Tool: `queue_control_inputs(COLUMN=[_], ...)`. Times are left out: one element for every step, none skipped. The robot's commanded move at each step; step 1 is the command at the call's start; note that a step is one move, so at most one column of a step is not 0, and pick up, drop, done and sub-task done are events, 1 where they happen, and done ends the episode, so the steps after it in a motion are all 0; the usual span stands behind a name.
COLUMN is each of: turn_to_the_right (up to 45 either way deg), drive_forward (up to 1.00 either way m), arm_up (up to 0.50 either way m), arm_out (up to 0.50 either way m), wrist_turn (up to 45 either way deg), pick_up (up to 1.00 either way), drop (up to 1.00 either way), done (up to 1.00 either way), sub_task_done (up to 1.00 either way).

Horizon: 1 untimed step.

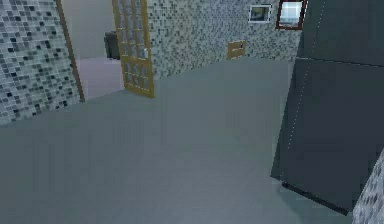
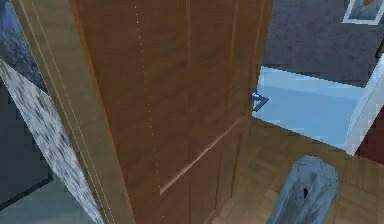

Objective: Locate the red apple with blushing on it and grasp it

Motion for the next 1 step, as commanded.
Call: queue_control_inputs(turn_to_the_right=[3.0], drive_forward=[0.00], arm_up=[0.00], arm_out=[0.00], wrist_turn=[0.0], pick_up=[0.00], drop=[0.00], done=[0.00], sub_task_done=[0.00])
